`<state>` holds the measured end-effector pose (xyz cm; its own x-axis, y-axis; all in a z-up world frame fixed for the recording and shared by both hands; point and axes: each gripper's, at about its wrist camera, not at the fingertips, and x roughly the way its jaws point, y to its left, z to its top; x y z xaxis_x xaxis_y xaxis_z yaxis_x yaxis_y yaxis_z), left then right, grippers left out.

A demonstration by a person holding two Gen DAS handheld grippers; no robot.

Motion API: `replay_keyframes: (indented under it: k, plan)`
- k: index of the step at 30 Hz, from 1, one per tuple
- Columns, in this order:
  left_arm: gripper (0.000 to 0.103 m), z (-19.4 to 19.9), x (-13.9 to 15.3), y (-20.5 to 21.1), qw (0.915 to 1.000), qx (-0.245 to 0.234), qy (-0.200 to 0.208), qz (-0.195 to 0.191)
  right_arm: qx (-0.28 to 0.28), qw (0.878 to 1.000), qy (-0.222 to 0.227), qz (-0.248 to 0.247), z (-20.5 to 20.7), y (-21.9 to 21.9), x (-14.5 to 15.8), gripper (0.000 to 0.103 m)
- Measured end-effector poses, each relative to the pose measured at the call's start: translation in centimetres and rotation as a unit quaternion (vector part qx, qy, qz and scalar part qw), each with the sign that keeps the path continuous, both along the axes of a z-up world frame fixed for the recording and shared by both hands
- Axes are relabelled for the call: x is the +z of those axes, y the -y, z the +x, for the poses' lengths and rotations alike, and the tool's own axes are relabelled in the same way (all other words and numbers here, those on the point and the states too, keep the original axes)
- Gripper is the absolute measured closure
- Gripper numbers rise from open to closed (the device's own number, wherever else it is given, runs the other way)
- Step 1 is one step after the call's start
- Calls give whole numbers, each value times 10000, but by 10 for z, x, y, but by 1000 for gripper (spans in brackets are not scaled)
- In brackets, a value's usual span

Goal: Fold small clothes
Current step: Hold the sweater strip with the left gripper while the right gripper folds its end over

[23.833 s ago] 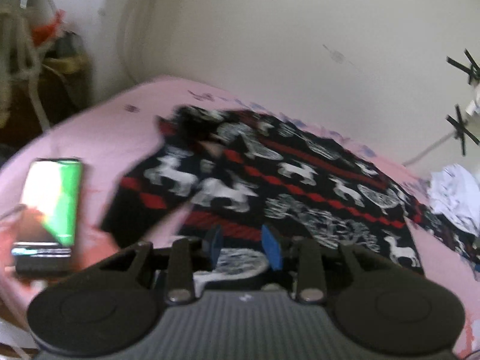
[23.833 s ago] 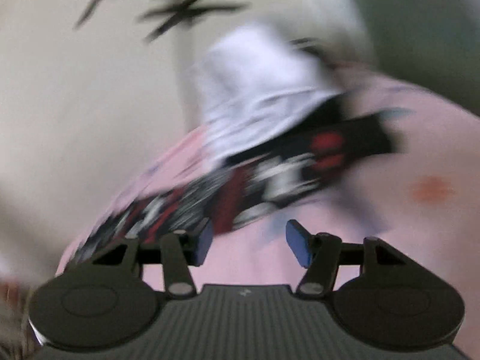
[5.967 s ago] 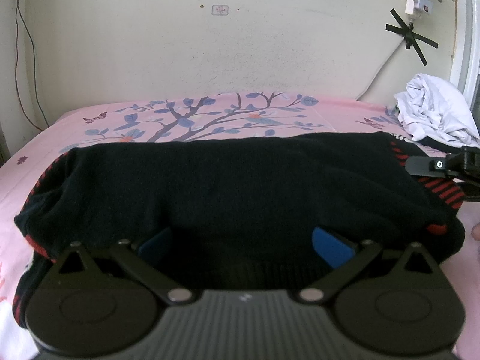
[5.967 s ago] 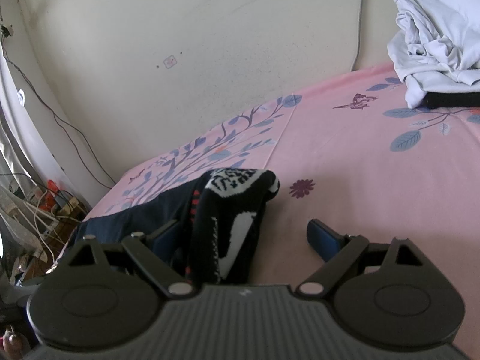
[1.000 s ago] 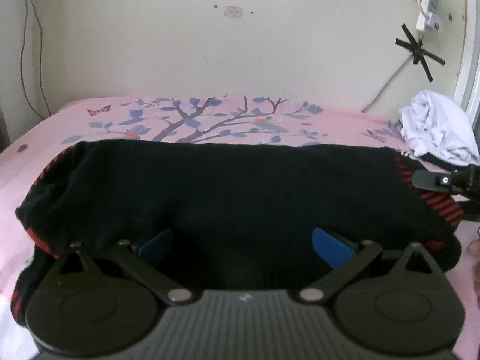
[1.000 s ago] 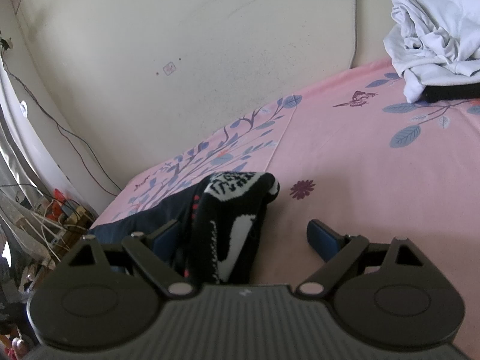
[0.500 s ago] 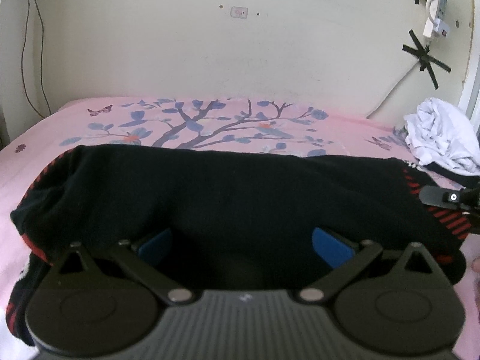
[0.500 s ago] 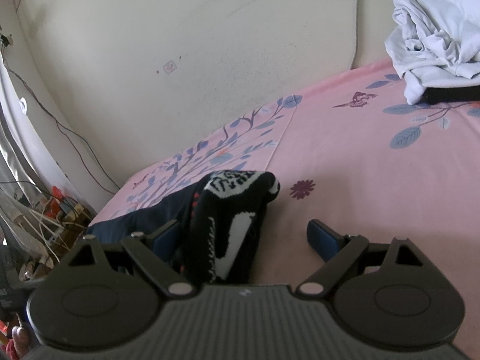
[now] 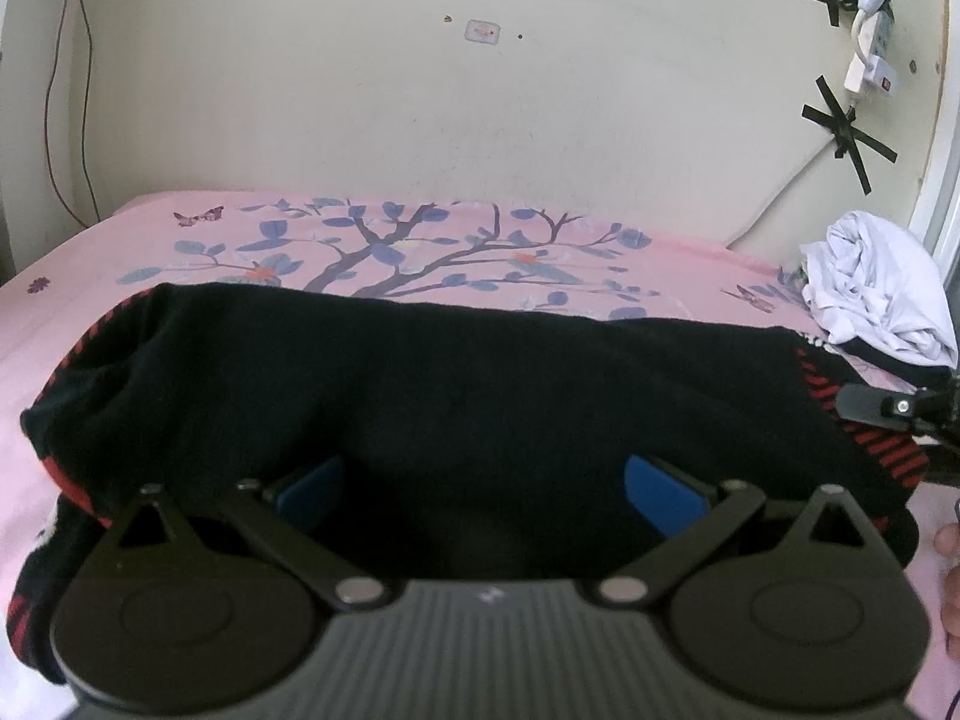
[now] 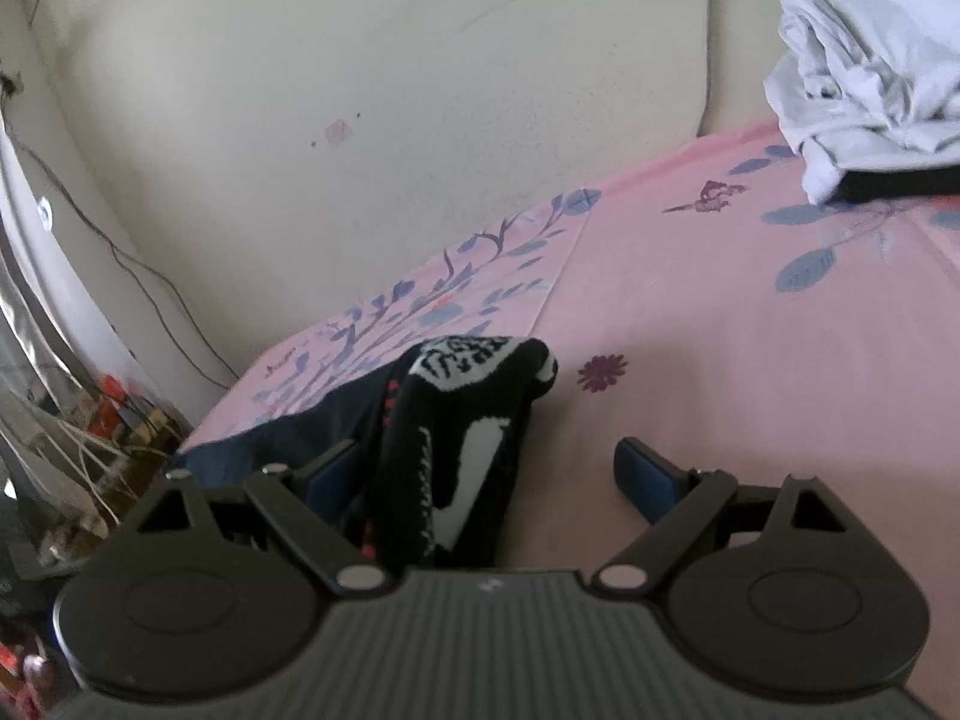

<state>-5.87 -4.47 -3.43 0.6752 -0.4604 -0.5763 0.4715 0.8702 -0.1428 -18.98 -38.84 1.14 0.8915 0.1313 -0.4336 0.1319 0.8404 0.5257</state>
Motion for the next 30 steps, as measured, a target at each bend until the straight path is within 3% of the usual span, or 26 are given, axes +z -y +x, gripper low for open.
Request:
replay_keyframes:
  k: [4, 9, 11, 14, 15, 17, 20, 22, 23, 24, 26, 30]
  plan:
    - [0, 0, 0, 0, 10000, 0, 1, -11, 177, 9996, -9, 210, -6, 6, 0, 18]
    - [1, 0, 4, -10, 9994, -42, -93, -328, 207, 9972, -315, 639, -19, 12, 4, 20]
    - [11, -1, 9, -18, 9983, -112, -194, -537, 242, 9970, -445, 581, -23, 11, 7, 27]
    - [20, -1, 23, -32, 9957, -233, -199, -874, 375, 9965, -610, 432, -22, 4, 10, 30]
    - [27, 0, 26, -36, 9955, -211, -172, -910, 431, 9959, -665, 437, -19, 2, 10, 30]
    - [51, 7, 30, -42, 9944, -226, -264, -1000, 591, 9942, -751, 502, -12, -6, 10, 30]
    - [69, 27, 20, -41, 9927, -233, -689, -963, 871, 9916, -836, 465, 9, -26, 11, 36]
    - [76, 35, 7, -39, 9921, -199, -768, -970, 913, 9908, -955, 309, 22, -37, 13, 47]
    - [76, 35, 5, -41, 9914, -214, -734, -1065, 925, 9894, -1034, 433, 27, -38, 15, 60]
    - [77, 36, 3, -44, 9902, -209, -774, -1141, 936, 9887, -1007, 602, 29, -37, 18, 65]
    - [82, 38, 1, -51, 9878, -207, -887, -1260, 1090, 9896, -720, 601, 28, -42, 38, 69]
    - [84, 41, 0, -64, 9829, -250, -1053, -1492, 1780, 9835, -32, -322, 33, -92, 96, 73]
